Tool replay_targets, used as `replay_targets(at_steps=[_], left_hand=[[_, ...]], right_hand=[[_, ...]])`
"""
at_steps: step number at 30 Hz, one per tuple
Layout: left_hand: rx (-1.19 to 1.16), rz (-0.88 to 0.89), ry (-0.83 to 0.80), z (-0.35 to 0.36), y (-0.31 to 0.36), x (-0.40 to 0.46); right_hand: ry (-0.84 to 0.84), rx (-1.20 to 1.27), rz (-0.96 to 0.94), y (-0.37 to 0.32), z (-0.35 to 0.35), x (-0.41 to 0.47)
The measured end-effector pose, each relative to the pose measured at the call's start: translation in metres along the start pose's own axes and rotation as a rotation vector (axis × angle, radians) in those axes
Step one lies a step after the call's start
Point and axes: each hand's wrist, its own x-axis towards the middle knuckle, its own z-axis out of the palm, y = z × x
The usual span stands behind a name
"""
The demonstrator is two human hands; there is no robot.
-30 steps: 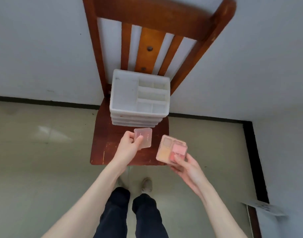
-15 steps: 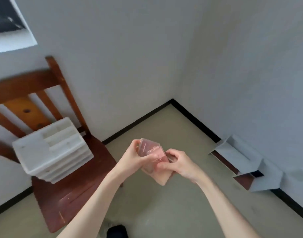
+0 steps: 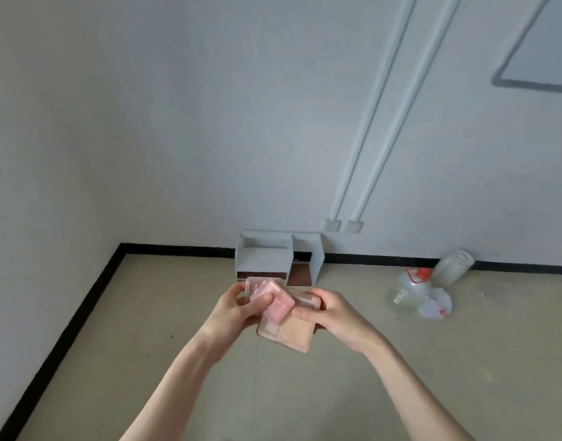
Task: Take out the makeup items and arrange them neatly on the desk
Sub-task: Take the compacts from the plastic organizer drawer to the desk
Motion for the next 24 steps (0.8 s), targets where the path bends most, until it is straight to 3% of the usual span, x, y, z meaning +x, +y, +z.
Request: replay_targets(at_steps=[9,17,24], left_hand=[[0.214,0.013,-0.33,0.188,0.017,0.119],[0.328,0.049,-0.533,0.343,0.028,0.223],[0.459,-0.007,-0.802,0.495,0.001,0.27]], right_hand=[[0.687,0.274,0.04,0.045,-0.184,-0.069],[1.051,0.538,0.056,0.077,-0.329,-0.104],[1.362,0.757,0.082,0.128,-0.405,-0.157]])
